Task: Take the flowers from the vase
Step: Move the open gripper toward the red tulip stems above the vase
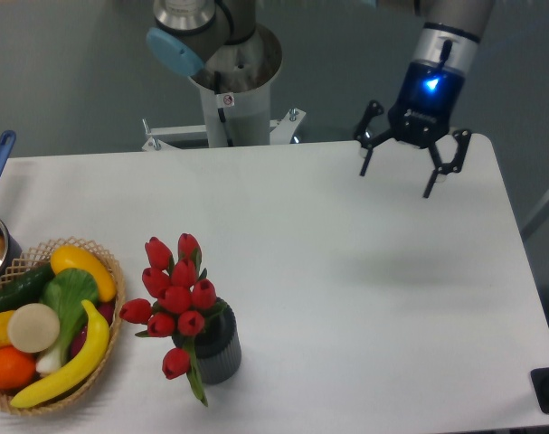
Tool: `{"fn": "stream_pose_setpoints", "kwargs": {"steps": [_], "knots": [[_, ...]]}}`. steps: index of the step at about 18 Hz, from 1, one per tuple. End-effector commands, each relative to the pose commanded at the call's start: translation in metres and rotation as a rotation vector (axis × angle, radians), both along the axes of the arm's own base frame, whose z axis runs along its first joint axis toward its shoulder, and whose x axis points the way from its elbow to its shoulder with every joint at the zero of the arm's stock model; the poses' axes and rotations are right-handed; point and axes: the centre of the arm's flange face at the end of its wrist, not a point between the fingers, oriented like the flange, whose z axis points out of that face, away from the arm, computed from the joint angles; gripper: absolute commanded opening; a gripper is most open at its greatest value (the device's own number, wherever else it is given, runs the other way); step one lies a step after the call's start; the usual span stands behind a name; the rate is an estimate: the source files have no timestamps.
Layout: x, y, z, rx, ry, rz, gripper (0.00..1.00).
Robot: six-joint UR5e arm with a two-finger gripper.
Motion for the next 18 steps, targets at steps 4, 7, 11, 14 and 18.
{"fn": "stream_pose_setpoints", "kwargs": {"steps": [4, 7, 11, 14, 18], "knots": [[0.018, 0.053, -0.025, 0.017, 0.043, -0.157, 1.00], [0.035, 0.079, -0.043, 0.011, 0.017, -0.213, 1.00], [0.041, 0.090, -0.050, 0.012, 0.008, -0.238, 1.00], [0.056, 0.115, -0.051, 0.026, 0.019, -0.294, 1.00], [0.068, 0.145, -0.069, 0.025, 0.000, -0.350, 1.00]]}}
